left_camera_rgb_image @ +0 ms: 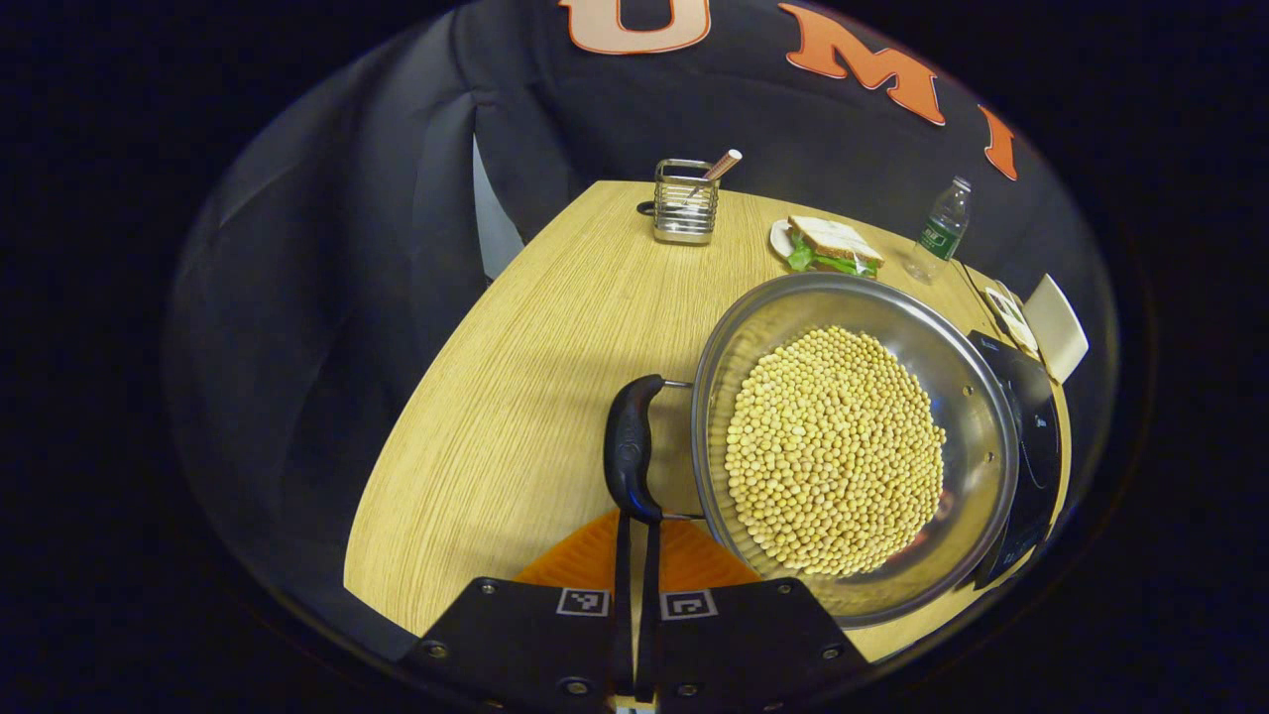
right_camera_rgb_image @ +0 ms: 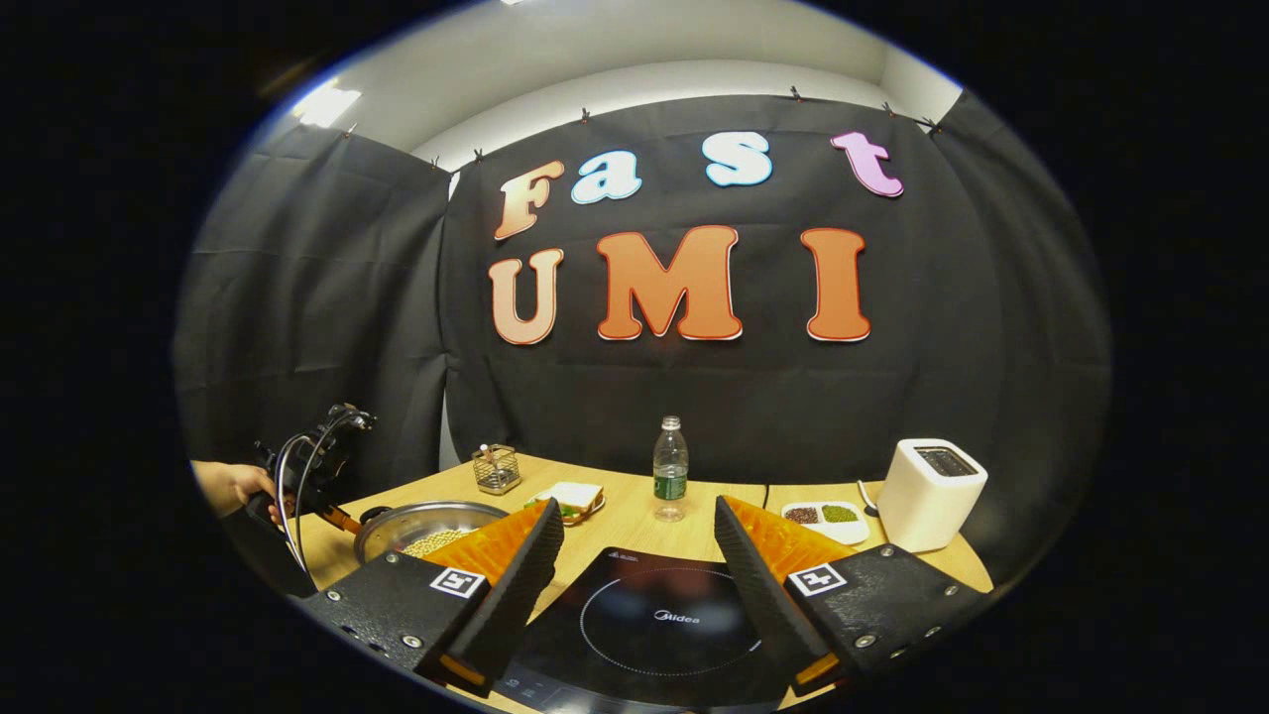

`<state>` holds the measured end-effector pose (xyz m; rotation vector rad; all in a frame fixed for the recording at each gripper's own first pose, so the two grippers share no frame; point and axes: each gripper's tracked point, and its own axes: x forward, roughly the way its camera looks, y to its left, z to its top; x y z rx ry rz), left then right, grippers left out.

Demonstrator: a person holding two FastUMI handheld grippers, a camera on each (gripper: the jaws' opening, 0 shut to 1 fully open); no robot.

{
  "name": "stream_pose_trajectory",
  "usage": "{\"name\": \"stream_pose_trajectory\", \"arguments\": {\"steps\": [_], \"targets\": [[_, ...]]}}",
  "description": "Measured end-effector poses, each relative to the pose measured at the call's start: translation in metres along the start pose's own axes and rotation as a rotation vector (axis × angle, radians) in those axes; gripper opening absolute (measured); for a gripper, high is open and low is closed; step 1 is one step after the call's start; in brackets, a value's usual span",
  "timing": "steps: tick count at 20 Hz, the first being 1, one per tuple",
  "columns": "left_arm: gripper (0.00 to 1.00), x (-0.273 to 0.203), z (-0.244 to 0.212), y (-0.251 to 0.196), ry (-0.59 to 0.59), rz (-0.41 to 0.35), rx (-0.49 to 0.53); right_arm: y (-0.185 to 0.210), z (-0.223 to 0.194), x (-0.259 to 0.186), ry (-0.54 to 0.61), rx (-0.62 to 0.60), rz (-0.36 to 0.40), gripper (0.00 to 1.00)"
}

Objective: First push the handle of the pot to place it horizontally, then grasp the pot with both hands and set it on the induction cooktop.

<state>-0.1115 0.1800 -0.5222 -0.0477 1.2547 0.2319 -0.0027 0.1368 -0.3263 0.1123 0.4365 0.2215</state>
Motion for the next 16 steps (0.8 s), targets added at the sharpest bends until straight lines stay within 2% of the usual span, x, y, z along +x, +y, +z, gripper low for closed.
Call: {"name": "stream_pose_trajectory", "arguments": {"steps": [6,16], "targets": [[0.04,0.004,0.016,0.013,-0.078,0.059,0.053,0.029,-0.031,0.018,0.1,0.046,0.049,0.96],[0.04,0.006,0.021,0.013,-0.132,0.032,0.094,0.098,-0.085,0.049,0.301,0.139,0.133,0.95]]}}
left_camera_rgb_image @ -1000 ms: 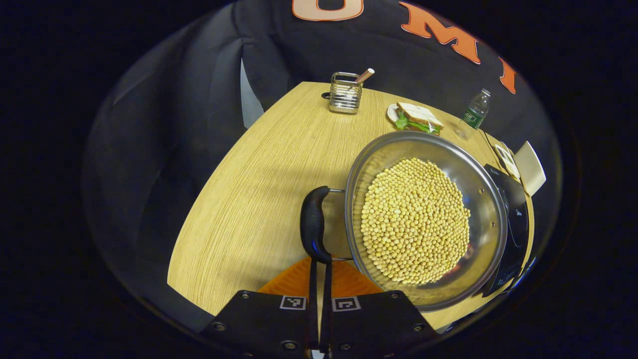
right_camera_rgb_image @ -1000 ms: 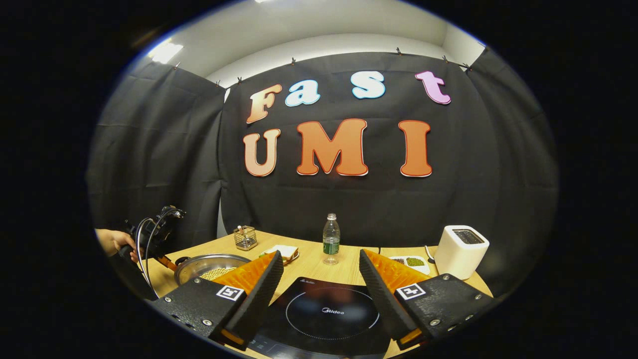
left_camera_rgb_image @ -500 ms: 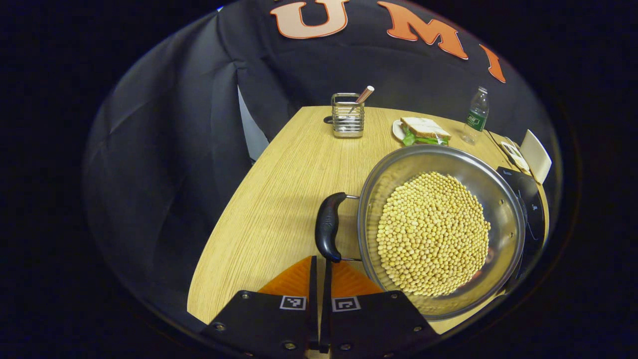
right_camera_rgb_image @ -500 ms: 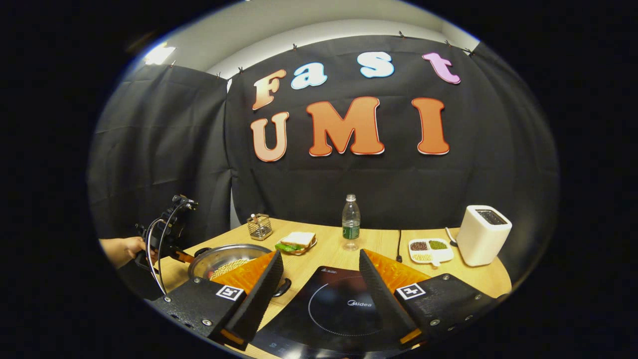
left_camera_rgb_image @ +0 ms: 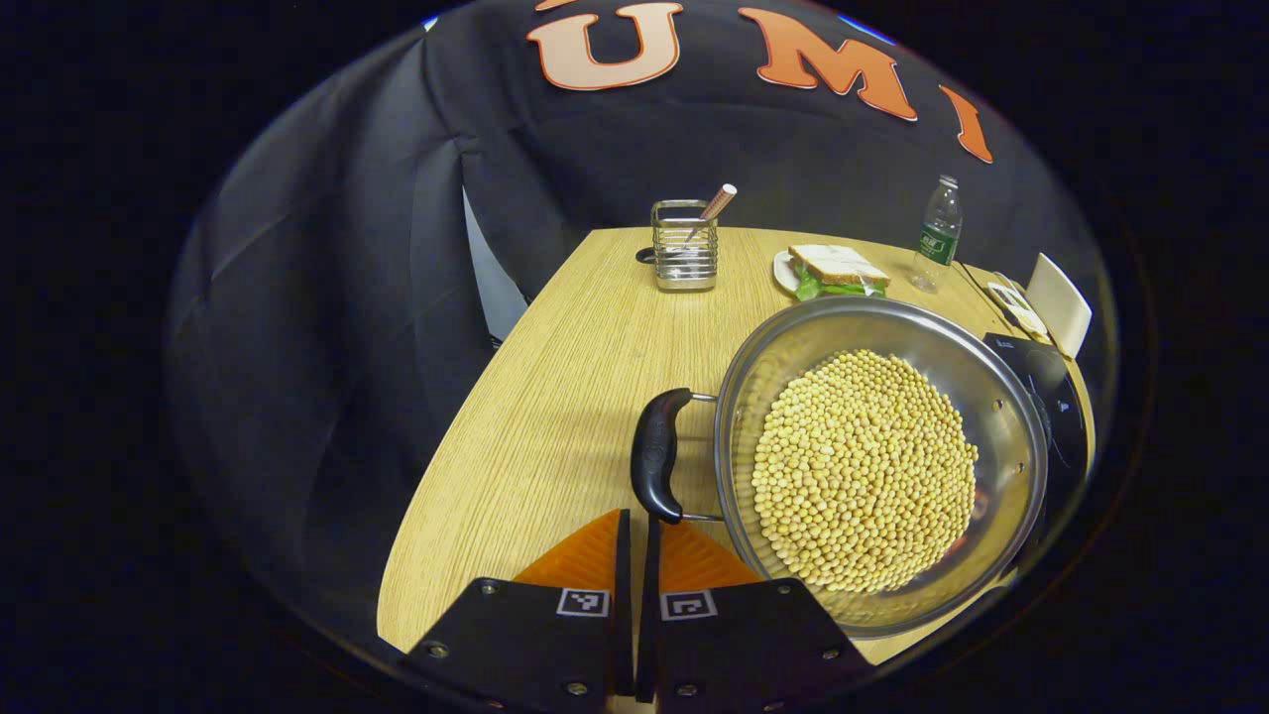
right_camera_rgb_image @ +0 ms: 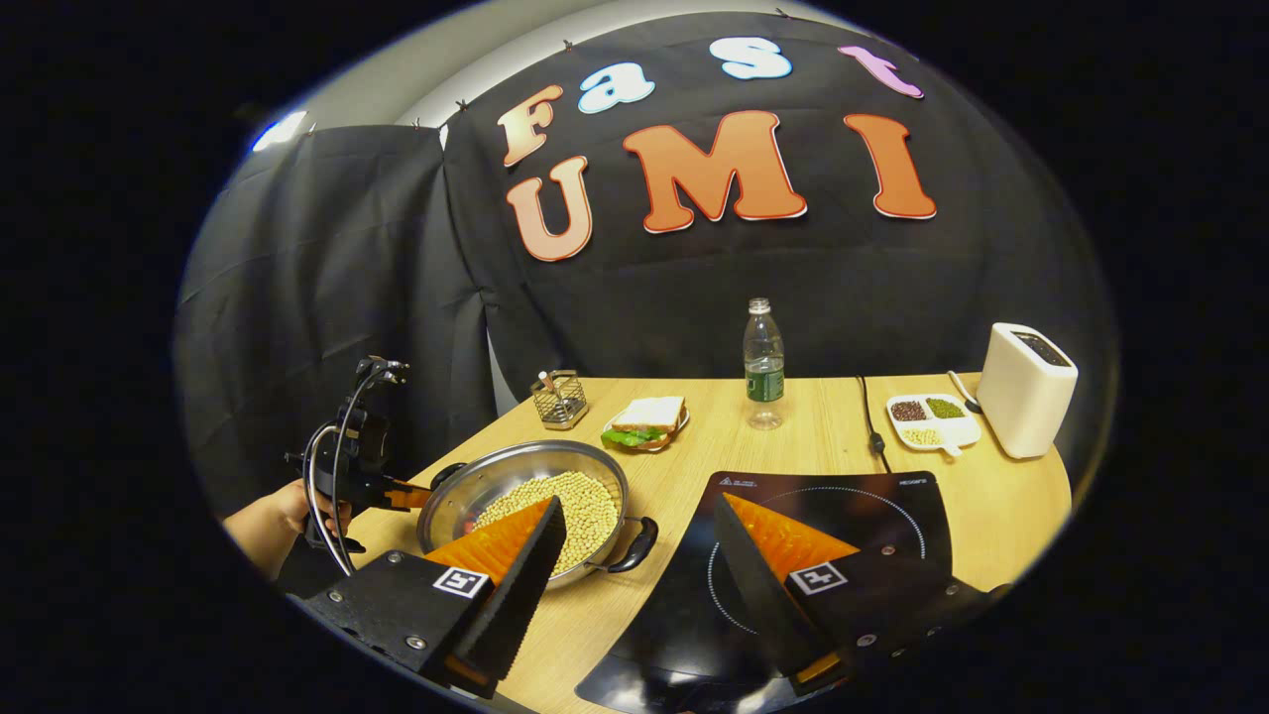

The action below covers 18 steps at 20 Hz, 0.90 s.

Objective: First push the handle of the pot to place it horizontally, then grasp the pot with both hands and set it on the induction cooktop.

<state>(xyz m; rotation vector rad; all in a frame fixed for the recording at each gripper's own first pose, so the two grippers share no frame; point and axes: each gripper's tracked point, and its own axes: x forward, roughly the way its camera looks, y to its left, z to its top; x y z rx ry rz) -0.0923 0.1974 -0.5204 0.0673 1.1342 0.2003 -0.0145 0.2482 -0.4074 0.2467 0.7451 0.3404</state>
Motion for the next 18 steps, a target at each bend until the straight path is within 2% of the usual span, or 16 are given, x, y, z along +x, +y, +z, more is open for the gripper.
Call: {"name": "stream_pose_trajectory", "arguments": {"steps": [3,6,11,12,13,14,15,17,18], "targets": [[0.04,-0.008,0.005,0.006,-0.036,0.012,0.052,0.012,-0.017,0.017,0.054,0.006,-0.006,0.95],[0.04,-0.02,0.016,0.017,-0.091,0.036,0.061,0.023,-0.031,0.028,0.1,0.021,-0.007,0.96],[0.01,-0.048,0.049,0.01,-0.224,-0.03,0.066,0.033,-0.043,0.046,0.146,0.06,-0.05,0.96],[0.18,-0.055,0.054,0.003,-0.238,-0.063,0.059,0.036,-0.045,0.049,0.159,0.073,-0.056,0.96],[0.28,-0.06,0.059,-0.003,-0.243,-0.096,0.044,0.038,-0.047,0.053,0.166,0.08,-0.061,0.96],[0.47,-0.066,0.063,-0.011,-0.242,-0.147,0.023,0.039,-0.047,0.055,0.171,0.08,-0.069,0.96],[0.55,-0.073,0.071,-0.021,-0.246,-0.198,-0.018,0.039,-0.047,0.057,0.176,0.072,-0.079,0.96],[0.57,-0.091,0.092,-0.027,-0.262,-0.272,-0.098,0.035,-0.047,0.06,0.18,0.059,-0.115,0.95],[0.74,-0.093,0.103,-0.028,-0.278,-0.302,-0.124,0.032,-0.048,0.063,0.182,0.061,-0.133,0.96]]}}
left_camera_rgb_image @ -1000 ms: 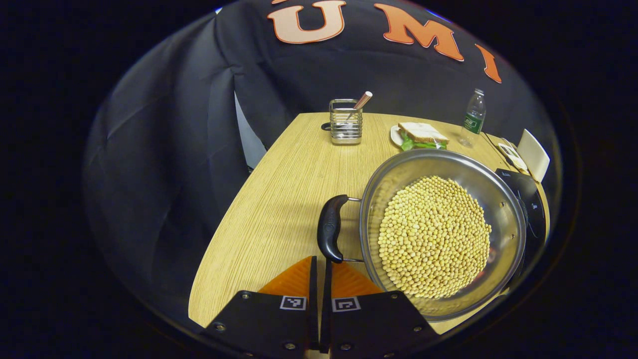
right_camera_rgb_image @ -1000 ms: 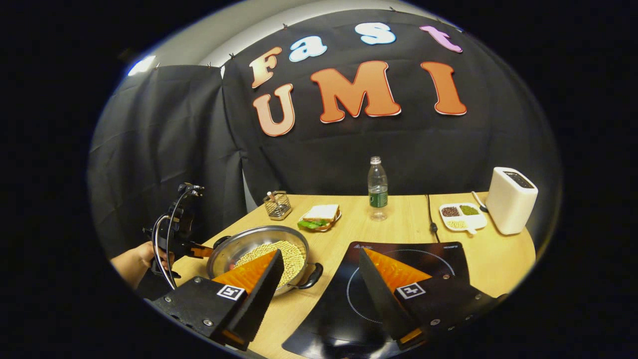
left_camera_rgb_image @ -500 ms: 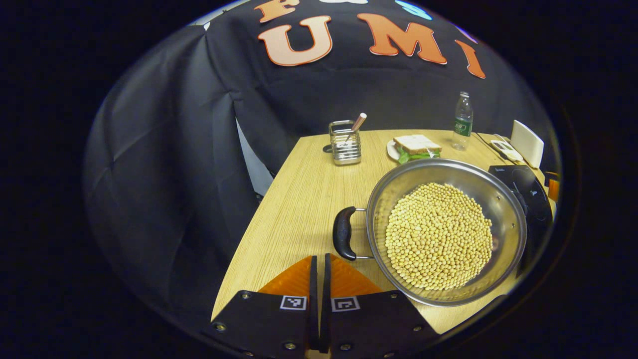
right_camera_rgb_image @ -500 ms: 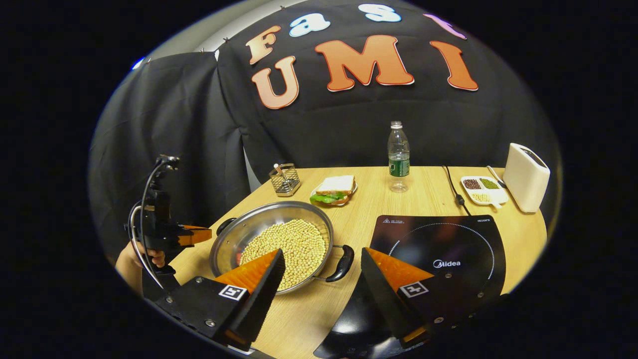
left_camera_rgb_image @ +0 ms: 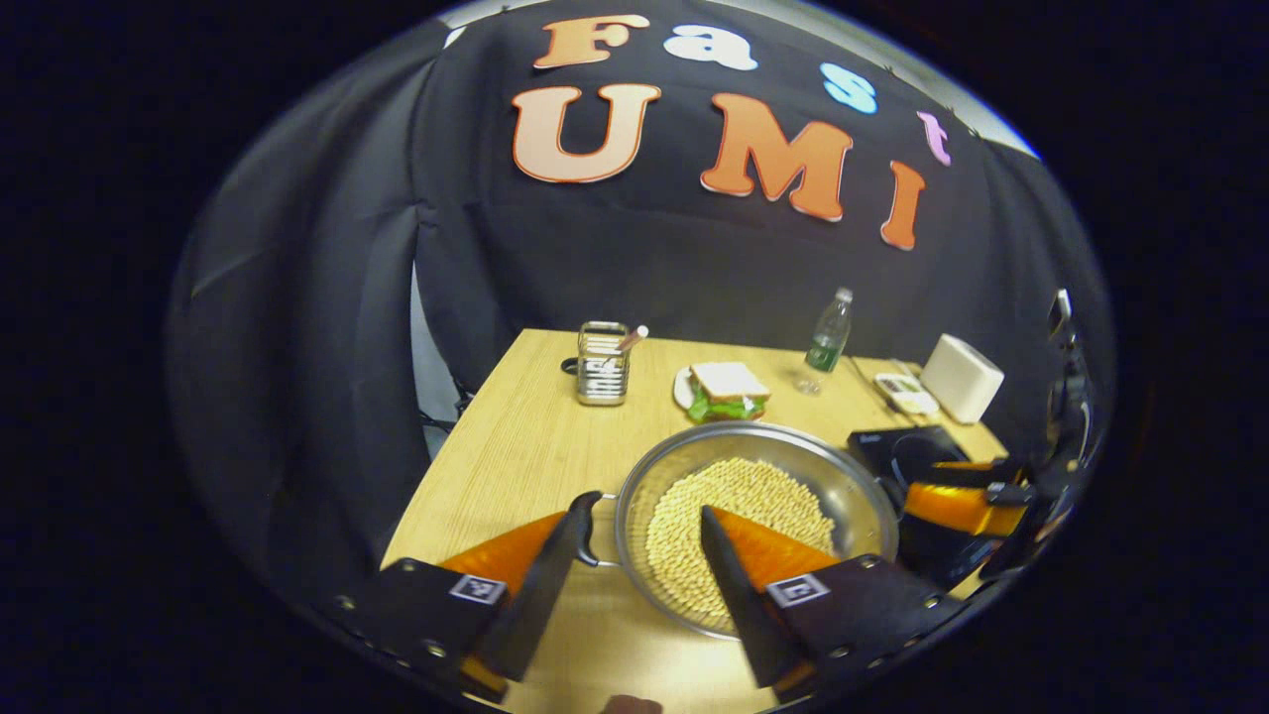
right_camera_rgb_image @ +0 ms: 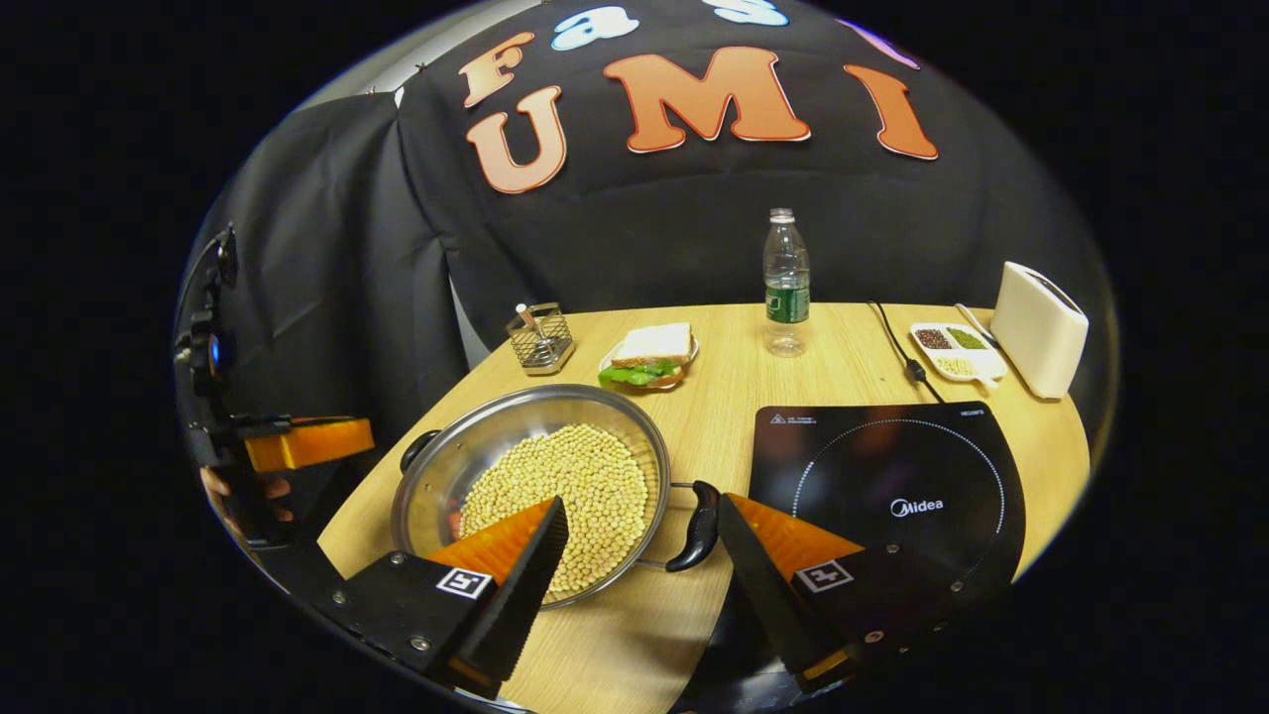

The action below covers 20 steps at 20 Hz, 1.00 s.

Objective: First push the handle of the pot to place it horizontally, then grasp the pot with both hands and set it on the induction cooktop.

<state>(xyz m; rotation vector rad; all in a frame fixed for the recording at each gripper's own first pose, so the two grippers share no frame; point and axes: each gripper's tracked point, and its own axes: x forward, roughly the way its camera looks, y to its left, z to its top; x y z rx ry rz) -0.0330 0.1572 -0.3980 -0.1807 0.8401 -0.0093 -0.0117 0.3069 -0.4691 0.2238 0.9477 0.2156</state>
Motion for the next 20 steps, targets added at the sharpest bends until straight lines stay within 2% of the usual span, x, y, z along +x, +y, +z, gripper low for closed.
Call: {"name": "stream_pose_trajectory", "arguments": {"steps": [1,2,4,9,12,15,18,20], "targets": [[0.91,-0.001,0.009,-0.001,-0.003,-0.013,-0.012,-0.001,-0.001,0.002,0.011,0.006,-0.014,0.96],[0.93,0.0,0.013,0.005,0.001,0.0,-0.002,0.0,-0.002,0.005,0.024,0.015,-0.018,0.95],[0.93,0.014,0.006,0.014,0.032,0.027,0.022,0.002,-0.007,0.012,0.051,0.024,-0.027,0.95],[0.92,0.066,-0.047,0.027,0.167,0.073,0.035,-0.006,-0.018,0.03,0.098,0.011,-0.088,0.95],[0.93,0.085,-0.078,0.043,0.223,0.116,0.046,-0.007,-0.027,0.04,0.141,0.023,-0.094,0.95],[0.9,0.097,-0.083,0.052,0.228,0.144,0.039,-0.008,-0.031,0.052,0.156,0.038,-0.117,0.95],[0.92,0.103,-0.09,0.054,0.25,0.147,0.057,-0.011,-0.037,0.061,0.178,0.044,-0.142,0.94],[0.94,0.108,-0.095,0.054,0.26,0.148,0.076,-0.014,-0.036,0.064,0.168,0.033,-0.166,0.89]]}}
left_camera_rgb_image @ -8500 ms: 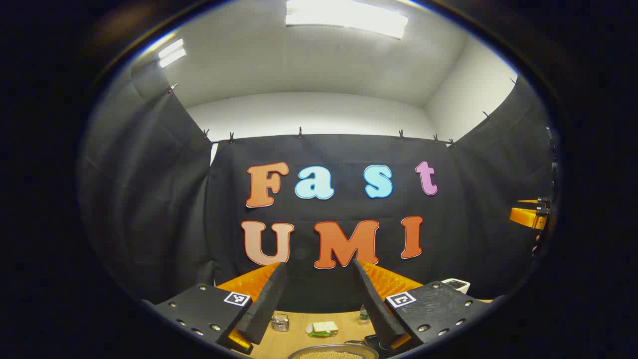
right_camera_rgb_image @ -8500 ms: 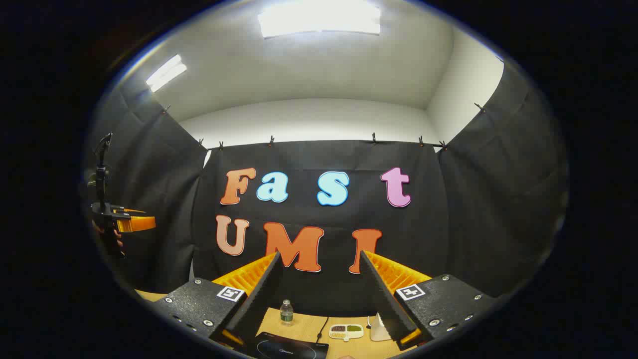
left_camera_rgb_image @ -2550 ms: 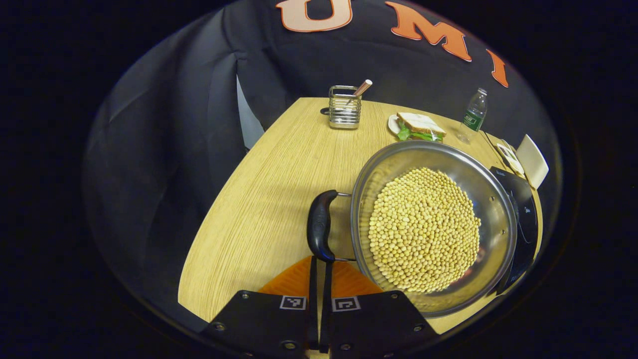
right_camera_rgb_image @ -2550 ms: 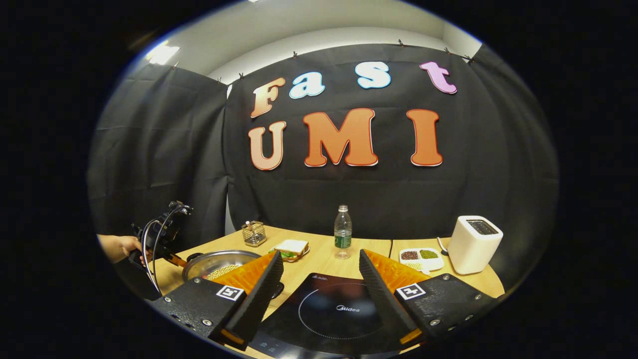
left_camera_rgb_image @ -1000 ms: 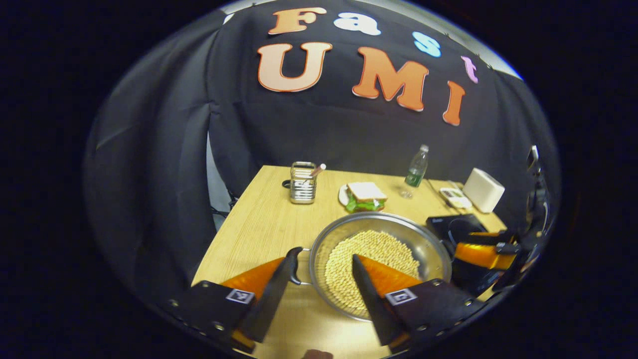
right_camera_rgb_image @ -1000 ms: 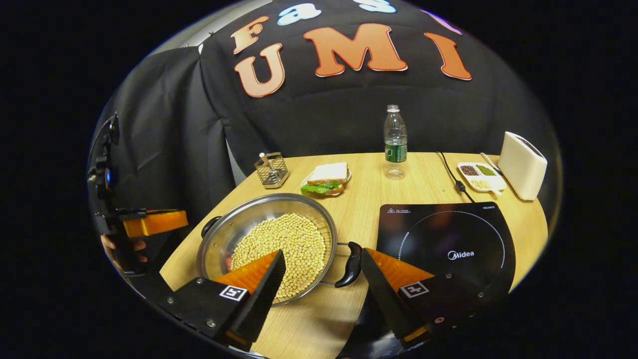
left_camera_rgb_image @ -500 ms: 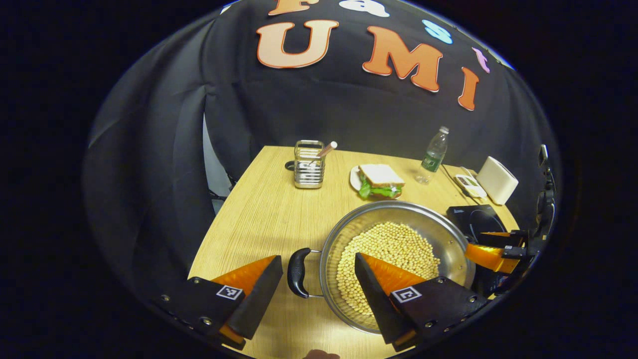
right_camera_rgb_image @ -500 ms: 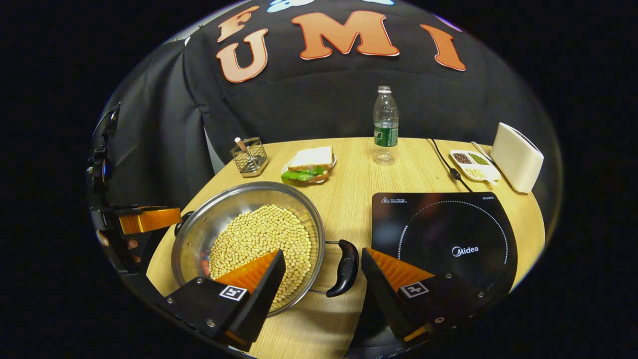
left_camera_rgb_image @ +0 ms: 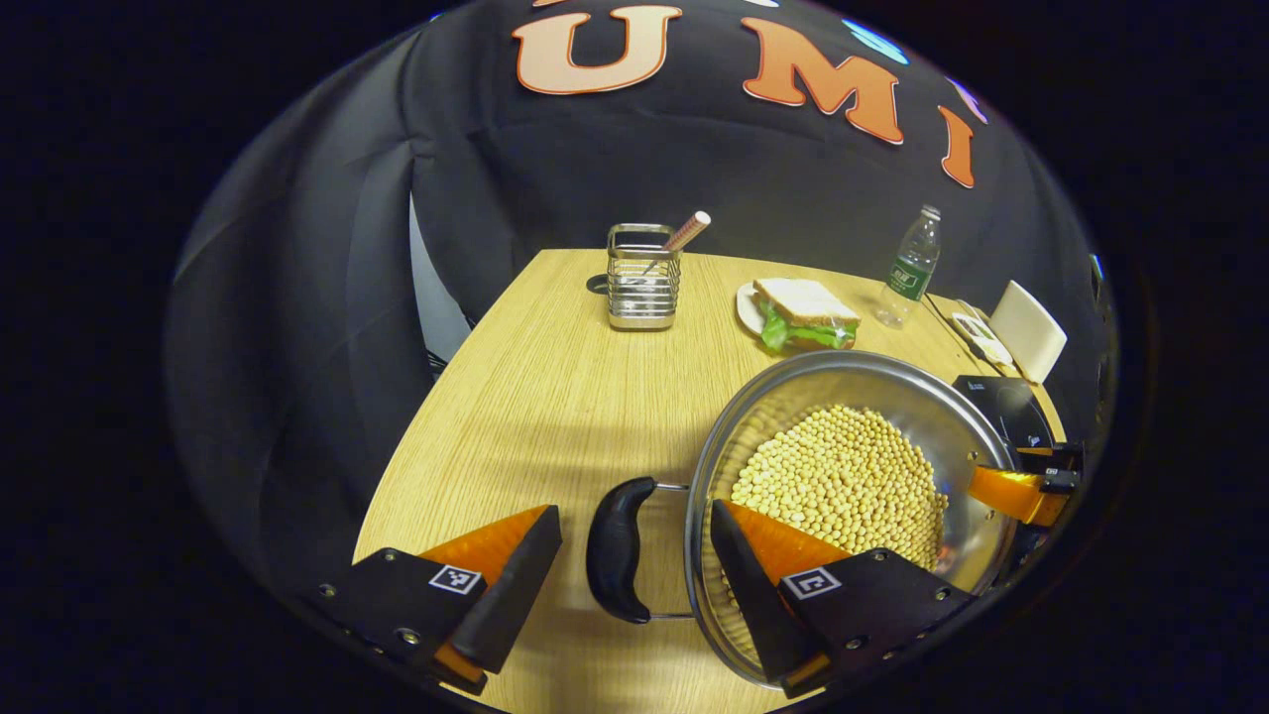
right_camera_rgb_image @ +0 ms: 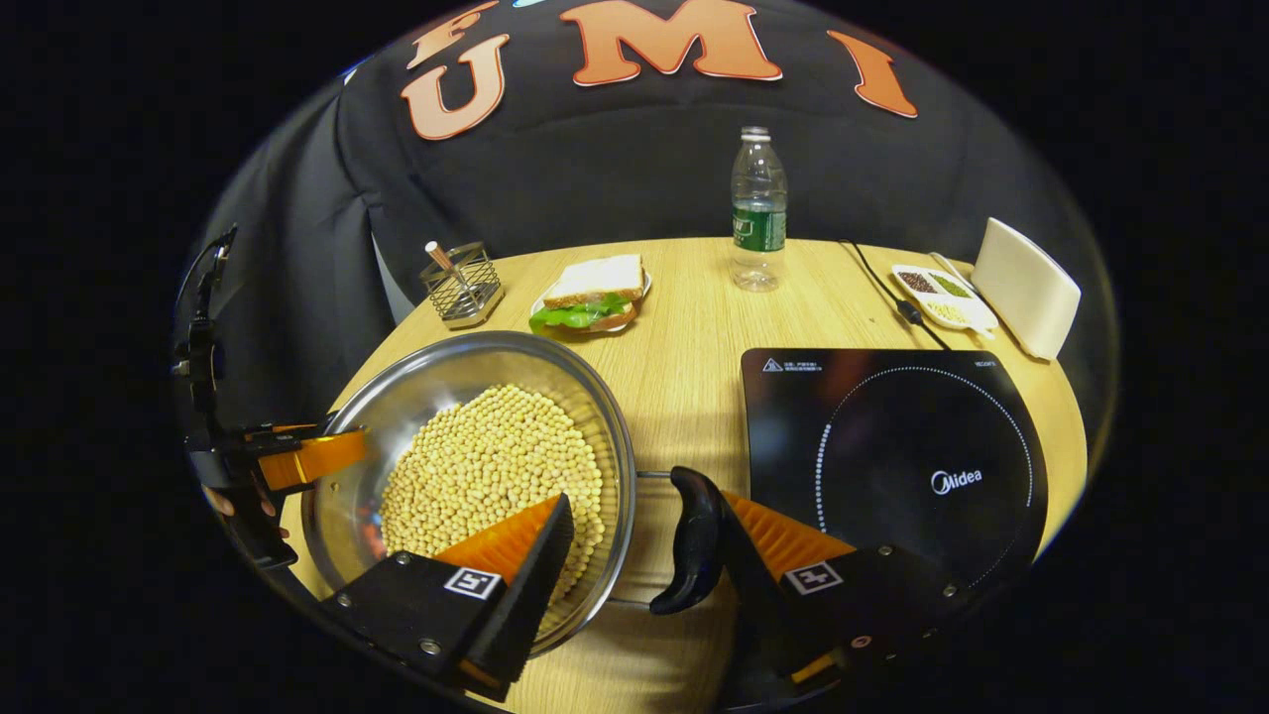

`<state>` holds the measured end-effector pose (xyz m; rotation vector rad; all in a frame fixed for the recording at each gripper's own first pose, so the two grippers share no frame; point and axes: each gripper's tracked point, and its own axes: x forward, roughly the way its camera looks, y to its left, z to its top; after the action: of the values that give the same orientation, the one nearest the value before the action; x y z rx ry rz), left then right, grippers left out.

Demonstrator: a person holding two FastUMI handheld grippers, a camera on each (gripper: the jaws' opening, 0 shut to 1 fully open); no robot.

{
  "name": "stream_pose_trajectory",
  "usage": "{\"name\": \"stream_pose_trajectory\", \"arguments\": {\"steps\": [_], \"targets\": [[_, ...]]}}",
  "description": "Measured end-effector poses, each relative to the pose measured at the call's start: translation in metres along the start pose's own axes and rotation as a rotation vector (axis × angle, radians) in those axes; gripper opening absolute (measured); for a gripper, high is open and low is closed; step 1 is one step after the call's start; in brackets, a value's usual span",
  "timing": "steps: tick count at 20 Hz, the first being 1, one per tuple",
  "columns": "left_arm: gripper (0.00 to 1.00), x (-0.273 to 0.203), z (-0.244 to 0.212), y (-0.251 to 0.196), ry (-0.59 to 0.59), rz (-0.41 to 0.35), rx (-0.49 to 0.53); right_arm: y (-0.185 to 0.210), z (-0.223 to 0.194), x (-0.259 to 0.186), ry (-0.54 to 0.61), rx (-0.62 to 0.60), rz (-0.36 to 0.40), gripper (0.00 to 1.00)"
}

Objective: First push the handle of the pot to place it horizontally, then grasp the pot with both hands and set it on the induction cooktop.

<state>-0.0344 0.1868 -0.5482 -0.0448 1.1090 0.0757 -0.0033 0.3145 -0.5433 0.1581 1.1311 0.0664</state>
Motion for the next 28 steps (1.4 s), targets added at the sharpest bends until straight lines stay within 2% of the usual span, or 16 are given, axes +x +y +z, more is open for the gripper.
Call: {"name": "stream_pose_trajectory", "arguments": {"steps": [5,6,8,12,15,17,18,19,23,26,27,28], "targets": [[0.92,0.01,-0.013,-0.001,0.037,0.014,0.008,-0.005,0.0,0.008,-0.029,-0.082,-0.057,0.76],[0.94,0.008,-0.013,-0.002,0.031,0.013,-0.003,-0.005,0.0,0.01,-0.035,-0.106,-0.063,0.74],[0.86,0.007,-0.012,-0.004,0.021,0.012,-0.013,-0.003,-0.002,0.013,-0.046,-0.119,-0.068,0.75],[0.75,0.006,-0.011,-0.003,-0.004,0.042,0.042,0.0,-0.003,0.017,-0.058,-0.138,-0.08,0.79],[0.74,0.005,-0.011,-0.003,-0.013,0.048,0.025,0.001,-0.004,0.02,-0.051,-0.118,-0.082,0.78],[0.72,0.001,-0.012,-0.003,-0.019,0.055,0.03,0.0,-0.004,0.021,-0.035,-0.086,-0.077,0.73],[0.7,-0.001,-0.01,-0.004,-0.03,0.061,0.037,0.0,-0.004,0.021,-0.028,-0.072,-0.075,0.65],[0.69,-0.004,-0.008,-0.004,-0.036,0.071,0.041,0.0,-0.004,0.022,-0.017,-0.057,-0.068,0.66],[0.66,-0.007,-0.008,-0.007,-0.045,0.089,0.034,0.001,-0.003,0.02,-0.004,-0.029,-0.039,0.52],[0.66,-0.009,-0.006,-0.01,-0.049,0.096,0.032,-0.001,0.001,0.015,-0.008,-0.028,-0.032,0.53],[0.66,-0.013,-0.002,-0.012,-0.061,0.098,0.036,-0.001,0.004,0.011,-0.017,-0.025,-0.029,0.48],[0.66,-0.019,0.0,-0.011,-0.077,0.102,0.044,-0.002,0.009,0.007,-0.029,-0.021,-0.026,0.53]]}}
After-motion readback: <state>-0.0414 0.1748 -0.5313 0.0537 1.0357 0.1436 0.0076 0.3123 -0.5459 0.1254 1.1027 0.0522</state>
